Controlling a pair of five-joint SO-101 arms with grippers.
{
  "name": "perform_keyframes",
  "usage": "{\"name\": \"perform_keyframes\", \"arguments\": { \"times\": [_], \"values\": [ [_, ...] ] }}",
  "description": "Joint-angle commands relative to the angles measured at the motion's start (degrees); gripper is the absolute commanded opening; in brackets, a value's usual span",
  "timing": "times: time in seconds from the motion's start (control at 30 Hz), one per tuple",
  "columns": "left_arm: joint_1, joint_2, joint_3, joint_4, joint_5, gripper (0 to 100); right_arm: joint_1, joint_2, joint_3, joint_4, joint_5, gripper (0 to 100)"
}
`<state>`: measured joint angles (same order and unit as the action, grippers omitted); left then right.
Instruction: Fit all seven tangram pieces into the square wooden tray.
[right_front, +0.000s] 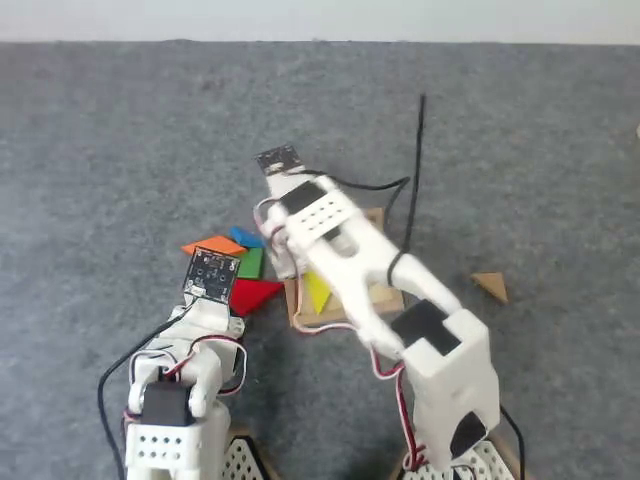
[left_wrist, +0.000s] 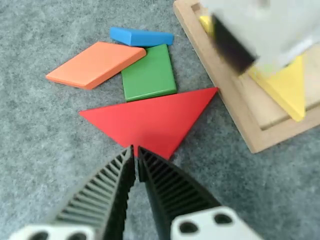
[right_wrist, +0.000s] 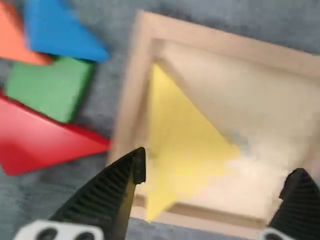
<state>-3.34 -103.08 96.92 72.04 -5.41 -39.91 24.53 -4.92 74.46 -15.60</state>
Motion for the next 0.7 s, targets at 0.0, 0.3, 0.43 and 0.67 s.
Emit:
{"name": "perform_keyframes", "arguments": {
  "times": [0.0, 0.3, 0.43, 0.67],
  "values": [
    [-0.35, -1.23, -0.48, 0.26, 0.53, 2, 7.34, -6.55, -1.67, 1.98, 1.58, 40.8],
    [-0.35, -1.23, -0.48, 0.26, 0.53, 2, 9.54, -8.22, 7.82, -4.53, 5.71, 40.7],
    [-0.35, -1.23, -0.48, 0.26, 0.53, 2, 7.08, -7.78, 8.53, -4.88, 5.71, 40.7],
    [-0.35, -1.23, -0.48, 0.26, 0.53, 2, 7.08, -7.6, 9.14, -6.37, 5.8, 40.6]
  ]
}}
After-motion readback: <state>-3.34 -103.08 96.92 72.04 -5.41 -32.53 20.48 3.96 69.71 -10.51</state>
